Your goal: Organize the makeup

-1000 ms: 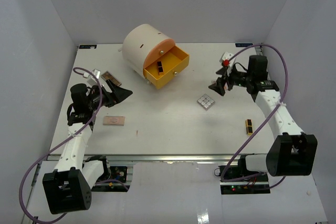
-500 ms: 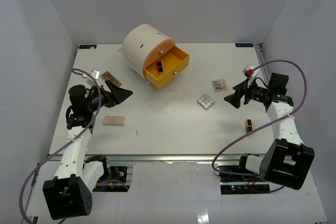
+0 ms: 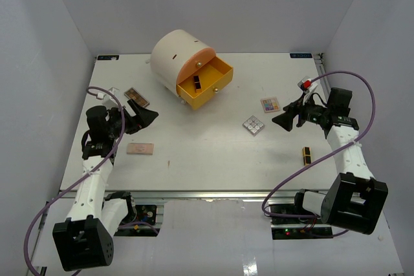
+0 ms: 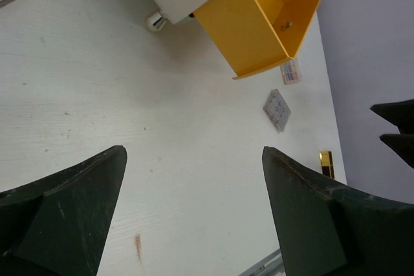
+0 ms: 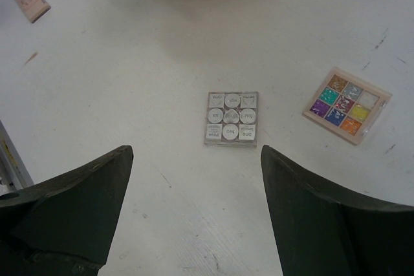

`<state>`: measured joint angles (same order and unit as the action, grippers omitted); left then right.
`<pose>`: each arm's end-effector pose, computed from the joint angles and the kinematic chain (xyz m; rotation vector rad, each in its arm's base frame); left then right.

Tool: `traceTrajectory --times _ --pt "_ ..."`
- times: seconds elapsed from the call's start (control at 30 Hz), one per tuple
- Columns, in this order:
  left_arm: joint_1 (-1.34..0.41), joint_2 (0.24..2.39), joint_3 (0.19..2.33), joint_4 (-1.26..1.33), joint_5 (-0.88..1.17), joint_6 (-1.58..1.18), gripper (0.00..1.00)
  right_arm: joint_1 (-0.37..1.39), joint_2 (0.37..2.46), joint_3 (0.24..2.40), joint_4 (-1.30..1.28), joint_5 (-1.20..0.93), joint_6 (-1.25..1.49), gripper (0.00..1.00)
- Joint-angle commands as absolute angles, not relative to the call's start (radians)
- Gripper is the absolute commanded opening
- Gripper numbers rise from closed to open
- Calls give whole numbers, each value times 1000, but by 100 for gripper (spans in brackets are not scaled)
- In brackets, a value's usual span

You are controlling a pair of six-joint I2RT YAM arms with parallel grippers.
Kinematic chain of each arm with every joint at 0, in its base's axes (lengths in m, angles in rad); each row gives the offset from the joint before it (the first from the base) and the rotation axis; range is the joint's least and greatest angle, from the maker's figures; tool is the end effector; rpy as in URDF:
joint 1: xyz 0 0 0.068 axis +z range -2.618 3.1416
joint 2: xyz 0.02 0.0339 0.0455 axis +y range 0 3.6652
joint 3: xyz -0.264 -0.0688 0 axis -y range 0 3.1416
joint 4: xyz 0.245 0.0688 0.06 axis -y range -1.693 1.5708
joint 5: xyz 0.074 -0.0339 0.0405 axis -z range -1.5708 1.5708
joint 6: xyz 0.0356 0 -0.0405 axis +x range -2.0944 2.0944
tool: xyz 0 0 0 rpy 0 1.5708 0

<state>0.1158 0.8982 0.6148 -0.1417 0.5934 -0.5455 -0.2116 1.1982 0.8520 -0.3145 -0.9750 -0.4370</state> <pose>0.2028 0.0035 0.2664 -0.2740 2.0030 -0.8652 0.2496 -0.0235 0.2750 -0.7099 1.8494 0.6647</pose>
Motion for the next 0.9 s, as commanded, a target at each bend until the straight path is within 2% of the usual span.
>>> traceTrajectory --times 0.0,0.33,0.87 --pt "115 886 647 -199 432 -510 96 -198 1148 848 -322 -1003 -402 86" --pt "115 874 716 -394 288 -499 96 -158 1090 840 -381 -939 -444 87" --pt "116 910 702 -458 285 -567 96 -151 1088 842 -395 -921 -446 88"
